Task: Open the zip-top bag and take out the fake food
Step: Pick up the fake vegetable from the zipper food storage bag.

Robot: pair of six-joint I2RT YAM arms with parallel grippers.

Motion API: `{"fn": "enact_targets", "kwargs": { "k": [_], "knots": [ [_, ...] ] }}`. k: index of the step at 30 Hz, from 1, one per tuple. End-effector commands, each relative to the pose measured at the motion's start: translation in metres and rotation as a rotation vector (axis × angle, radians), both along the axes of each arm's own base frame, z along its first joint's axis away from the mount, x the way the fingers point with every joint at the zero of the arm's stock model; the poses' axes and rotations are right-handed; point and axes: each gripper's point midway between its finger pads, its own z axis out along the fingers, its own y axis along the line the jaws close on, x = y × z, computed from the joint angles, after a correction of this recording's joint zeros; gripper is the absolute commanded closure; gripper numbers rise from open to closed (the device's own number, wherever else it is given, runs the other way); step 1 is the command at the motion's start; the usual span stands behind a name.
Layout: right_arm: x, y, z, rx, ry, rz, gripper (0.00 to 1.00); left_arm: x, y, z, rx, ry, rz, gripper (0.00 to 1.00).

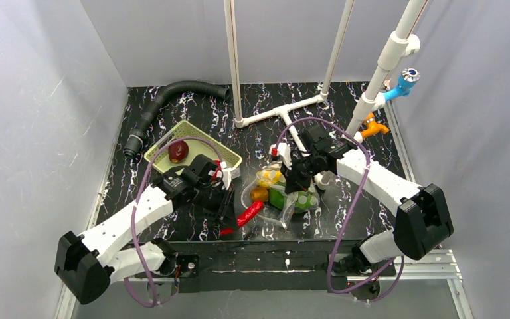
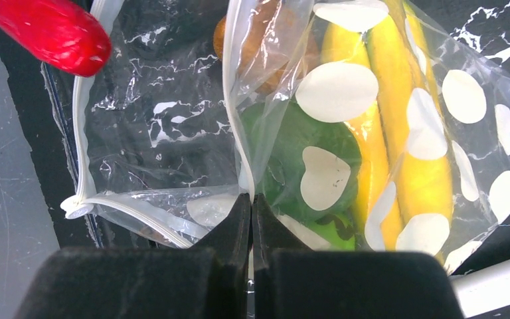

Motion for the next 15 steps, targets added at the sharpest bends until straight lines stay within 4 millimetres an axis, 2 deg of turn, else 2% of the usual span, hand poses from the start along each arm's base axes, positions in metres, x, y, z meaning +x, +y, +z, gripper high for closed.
{"fn": "enact_targets", "kwargs": {
  "k": [1,7,15],
  "knots": [
    [0.007,0.002,0.016,0.054,-0.042,-0.014,0.99,-0.023,0.016,0.011,-0.004,0.017,-0.052,1.00],
    [0.008,0.002,0.017,0.060,-0.040,-0.021,0.99,-0.035,0.027,0.024,-0.042,-0.042,-0.070,1.00],
    [0.008,0.001,0.017,0.063,-0.037,-0.023,0.99,-0.033,0.036,0.041,-0.040,-0.119,-0.060,1.00]
  ]
}}
